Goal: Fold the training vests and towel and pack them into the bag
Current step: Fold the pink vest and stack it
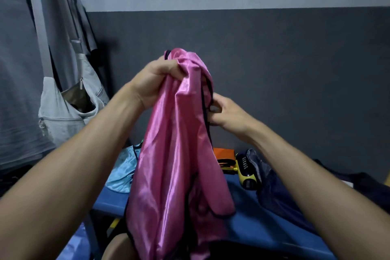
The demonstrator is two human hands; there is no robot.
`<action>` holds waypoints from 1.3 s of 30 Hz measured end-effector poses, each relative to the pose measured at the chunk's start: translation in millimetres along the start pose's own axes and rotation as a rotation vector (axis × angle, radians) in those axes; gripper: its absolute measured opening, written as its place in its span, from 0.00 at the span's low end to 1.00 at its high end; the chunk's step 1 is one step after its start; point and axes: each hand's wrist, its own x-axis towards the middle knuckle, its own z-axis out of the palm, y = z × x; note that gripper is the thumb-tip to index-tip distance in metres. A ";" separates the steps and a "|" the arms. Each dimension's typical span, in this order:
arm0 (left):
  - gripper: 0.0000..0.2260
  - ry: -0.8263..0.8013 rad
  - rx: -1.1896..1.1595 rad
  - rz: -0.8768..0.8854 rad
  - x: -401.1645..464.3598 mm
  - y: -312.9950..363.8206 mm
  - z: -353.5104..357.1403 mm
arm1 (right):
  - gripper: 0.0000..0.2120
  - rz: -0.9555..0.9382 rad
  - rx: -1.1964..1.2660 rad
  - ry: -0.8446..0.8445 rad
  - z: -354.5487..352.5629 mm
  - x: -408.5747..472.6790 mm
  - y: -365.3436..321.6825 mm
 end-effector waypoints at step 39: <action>0.19 0.085 0.312 0.017 23.6 7.4 14.4 | 0.06 0.195 -0.408 0.142 51.2 -1.5 43.1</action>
